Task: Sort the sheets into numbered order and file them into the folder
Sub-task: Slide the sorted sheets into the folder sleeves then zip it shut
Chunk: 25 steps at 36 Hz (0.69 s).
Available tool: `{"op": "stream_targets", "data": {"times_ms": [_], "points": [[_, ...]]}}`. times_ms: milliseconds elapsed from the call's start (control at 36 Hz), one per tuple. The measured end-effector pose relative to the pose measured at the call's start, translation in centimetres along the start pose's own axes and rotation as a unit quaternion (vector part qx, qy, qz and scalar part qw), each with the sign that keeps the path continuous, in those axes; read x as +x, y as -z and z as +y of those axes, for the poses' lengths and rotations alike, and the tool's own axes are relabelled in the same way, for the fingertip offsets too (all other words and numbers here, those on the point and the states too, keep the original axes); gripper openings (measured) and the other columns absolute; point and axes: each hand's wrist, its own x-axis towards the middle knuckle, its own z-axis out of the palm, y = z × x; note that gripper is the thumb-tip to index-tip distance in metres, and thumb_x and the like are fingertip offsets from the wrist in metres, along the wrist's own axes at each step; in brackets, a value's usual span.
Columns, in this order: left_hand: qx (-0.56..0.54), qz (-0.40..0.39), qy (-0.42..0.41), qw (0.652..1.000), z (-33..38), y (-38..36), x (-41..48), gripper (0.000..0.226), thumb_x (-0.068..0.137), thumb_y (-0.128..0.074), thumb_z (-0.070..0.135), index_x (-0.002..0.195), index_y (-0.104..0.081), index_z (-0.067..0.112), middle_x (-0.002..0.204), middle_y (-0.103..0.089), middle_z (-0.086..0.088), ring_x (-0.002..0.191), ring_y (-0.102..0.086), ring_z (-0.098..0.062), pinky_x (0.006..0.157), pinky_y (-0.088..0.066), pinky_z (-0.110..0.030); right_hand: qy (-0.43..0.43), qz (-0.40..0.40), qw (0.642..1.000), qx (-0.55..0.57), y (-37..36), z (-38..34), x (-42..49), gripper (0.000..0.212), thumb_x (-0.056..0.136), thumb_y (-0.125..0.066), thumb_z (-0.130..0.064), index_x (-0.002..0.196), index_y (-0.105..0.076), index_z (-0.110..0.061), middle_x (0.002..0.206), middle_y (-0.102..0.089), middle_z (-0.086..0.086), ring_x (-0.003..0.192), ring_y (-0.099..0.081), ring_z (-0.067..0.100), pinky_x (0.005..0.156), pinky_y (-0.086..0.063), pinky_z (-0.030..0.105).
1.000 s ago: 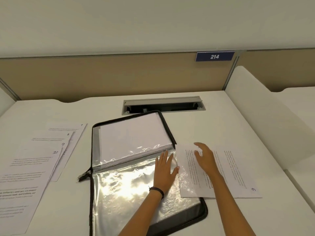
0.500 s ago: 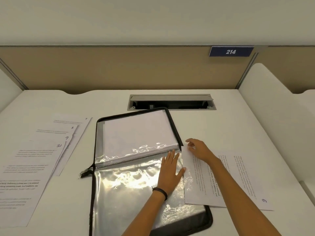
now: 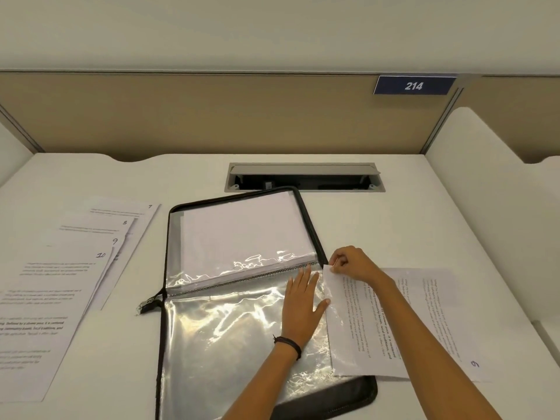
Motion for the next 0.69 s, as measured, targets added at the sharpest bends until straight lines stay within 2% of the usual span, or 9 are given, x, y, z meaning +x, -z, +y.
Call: {"op": "stream_targets", "data": {"times_ms": [83, 139, 222, 333, 417, 472, 528, 611, 694], "points": [[0.009, 0.002, -0.001, 1.000, 0.0, -0.1, 0.0, 0.089, 0.084, -0.006, 0.074, 0.146, -0.036, 0.018, 0.156, -0.024, 0.001, 0.145, -0.013, -0.013, 0.114, 0.012, -0.022, -0.010, -0.005, 1.000, 0.008, 0.1, -0.1, 0.0, 0.011, 0.083, -0.068, -0.005, 0.079, -0.062, -0.013, 0.072, -0.059, -0.005, 0.072, -0.058, 0.015, 0.061, -0.041, 0.016], [0.016, 0.003, 0.005, 1.000, 0.1, 0.1, 0.0, 0.079, 0.088, -0.017, 0.071, 0.145, -0.037, 0.019, 0.155, -0.026, 0.002, 0.144, -0.016, -0.014, 0.117, 0.007, -0.026, -0.020, -0.007, 1.000, 0.016, 0.2, -0.2, 0.0, 0.011, 0.082, -0.070, -0.007, 0.078, -0.062, -0.014, 0.076, -0.063, 0.001, 0.074, -0.060, 0.016, 0.062, -0.043, 0.018], [0.014, 0.012, 0.012, 1.000, 0.4, 0.4, 0.0, 0.058, 0.092, -0.034, 0.050, 0.143, -0.042, 0.021, 0.153, -0.032, 0.002, 0.143, -0.023, -0.016, 0.116, 0.001, -0.034, -0.033, -0.013, 0.999, 0.037, 0.2, -0.3, 0.0, 0.009, 0.082, -0.071, -0.009, 0.080, -0.063, -0.012, 0.077, -0.067, 0.005, 0.072, -0.061, 0.014, 0.060, -0.043, 0.016], [-0.005, 0.059, 0.007, 0.998, 0.5, 0.6, 0.3, 0.038, 0.090, -0.063, 0.023, 0.128, -0.059, 0.019, 0.140, -0.051, -0.001, 0.134, -0.042, -0.019, 0.111, -0.020, -0.031, -0.047, -0.024, 0.997, 0.061, 0.1, -0.5, -0.1, 0.009, 0.080, -0.073, -0.010, 0.082, -0.064, -0.011, 0.070, -0.064, -0.003, 0.069, -0.059, 0.009, 0.060, -0.040, 0.017], [-0.019, 0.082, 0.018, 0.996, 0.4, 0.8, 0.6, 0.028, 0.089, -0.064, 0.016, 0.116, -0.067, 0.020, 0.131, -0.060, 0.002, 0.127, -0.049, -0.016, 0.107, -0.029, -0.028, -0.055, -0.028, 0.996, 0.063, -0.1, -0.7, 0.0, 0.010, 0.080, -0.073, -0.010, 0.083, -0.064, -0.010, 0.073, -0.065, -0.002, 0.069, -0.060, 0.007, 0.059, -0.039, 0.016], [-0.043, 0.096, 0.031, 0.994, 0.4, 1.0, 0.9, 0.021, 0.090, -0.063, 0.015, 0.108, -0.069, 0.021, 0.118, -0.067, 0.003, 0.113, -0.059, -0.015, 0.102, -0.043, -0.032, -0.055, -0.032, 0.996, 0.065, -0.2, -0.8, 0.0, 0.012, 0.079, -0.075, -0.011, 0.082, -0.063, -0.011, 0.075, -0.066, 0.000, 0.071, -0.062, 0.010, 0.059, -0.040, 0.015], [-0.066, 0.105, 0.045, 0.991, 0.5, 1.3, 1.3, 0.011, 0.091, -0.060, 0.016, 0.098, -0.068, 0.020, 0.095, -0.070, 0.006, 0.087, -0.064, -0.011, 0.082, -0.055, -0.036, -0.055, -0.039, 0.996, 0.063, -0.3, -1.1, 0.0, 0.015, 0.079, -0.075, -0.012, 0.080, -0.060, -0.013, 0.076, -0.065, -0.001, 0.070, -0.061, 0.009, 0.058, -0.040, 0.015], [-0.083, 0.126, 0.057, 0.987, 0.9, 1.9, 1.6, 0.010, 0.092, -0.057, 0.023, 0.084, -0.063, 0.023, 0.076, -0.064, 0.011, 0.070, -0.058, -0.005, 0.065, -0.054, -0.032, -0.052, -0.051, 0.996, 0.049, -0.4, -1.5, 0.1, 0.019, 0.079, -0.075, -0.012, 0.076, -0.057, -0.018, 0.075, -0.062, -0.005, 0.067, -0.057, 0.005, 0.057, -0.040, 0.015], [-0.086, 0.146, 0.058, 0.984, 1.2, 2.2, 1.7, 0.008, 0.091, -0.060, 0.023, 0.091, -0.067, 0.020, 0.082, -0.069, 0.007, 0.072, -0.062, -0.007, 0.067, -0.055, -0.028, -0.045, -0.051, 0.997, 0.040, -0.7, -1.7, 0.3, 0.023, 0.078, -0.075, -0.010, 0.075, -0.055, -0.019, 0.074, -0.062, -0.004, 0.067, -0.057, 0.007, 0.058, -0.041, 0.017]]}}
